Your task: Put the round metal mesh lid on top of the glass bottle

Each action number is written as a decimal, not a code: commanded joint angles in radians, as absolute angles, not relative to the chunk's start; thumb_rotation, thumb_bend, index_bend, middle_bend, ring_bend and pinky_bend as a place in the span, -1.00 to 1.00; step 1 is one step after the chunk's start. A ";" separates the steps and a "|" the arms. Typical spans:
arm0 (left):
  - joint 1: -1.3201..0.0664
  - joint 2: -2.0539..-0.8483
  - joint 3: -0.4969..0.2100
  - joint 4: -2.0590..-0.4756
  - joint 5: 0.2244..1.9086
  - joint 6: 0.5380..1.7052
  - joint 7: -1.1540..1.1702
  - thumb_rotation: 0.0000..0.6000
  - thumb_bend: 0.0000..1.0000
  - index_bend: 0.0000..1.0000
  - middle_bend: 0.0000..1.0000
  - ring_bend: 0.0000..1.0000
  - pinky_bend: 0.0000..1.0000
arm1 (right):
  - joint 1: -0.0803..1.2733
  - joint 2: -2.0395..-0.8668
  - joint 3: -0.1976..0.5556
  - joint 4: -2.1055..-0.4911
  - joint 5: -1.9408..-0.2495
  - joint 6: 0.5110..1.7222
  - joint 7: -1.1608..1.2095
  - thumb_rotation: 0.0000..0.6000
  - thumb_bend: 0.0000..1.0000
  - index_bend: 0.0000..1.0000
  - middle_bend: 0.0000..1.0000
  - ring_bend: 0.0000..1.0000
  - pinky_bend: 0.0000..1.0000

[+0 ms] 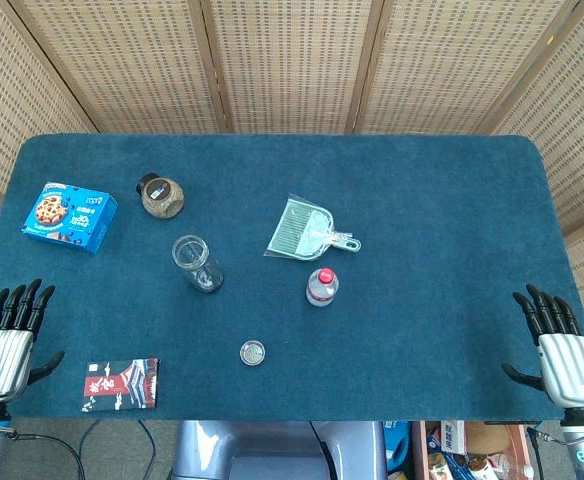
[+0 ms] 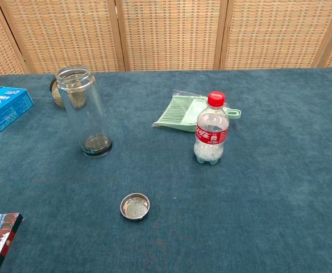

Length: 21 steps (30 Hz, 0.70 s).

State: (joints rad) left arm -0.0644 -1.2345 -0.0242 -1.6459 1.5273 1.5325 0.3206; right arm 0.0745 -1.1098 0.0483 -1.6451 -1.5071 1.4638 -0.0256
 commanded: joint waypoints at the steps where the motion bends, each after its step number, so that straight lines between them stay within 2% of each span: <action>1: -0.064 -1.234 -0.024 -1.647 1.529 1.533 0.321 1.00 -0.56 -1.00 -1.00 -1.00 -1.00 | 0.074 -1.110 0.048 -1.645 -1.509 1.465 -0.025 1.00 -0.90 -0.83 -1.00 -1.00 -1.00; 21: -0.066 -1.230 -0.024 -1.640 1.541 1.537 0.296 1.00 -0.56 -1.00 -1.00 -1.00 -1.00 | 0.076 -1.111 0.050 -1.647 -1.503 1.460 -0.028 1.00 -0.90 -0.83 -1.00 -1.00 -1.00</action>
State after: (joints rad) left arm -0.0655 -1.2304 -0.0237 -1.6398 1.5414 1.5372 0.2959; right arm 0.0756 -1.1105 0.0496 -1.6475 -1.5034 1.4603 -0.0276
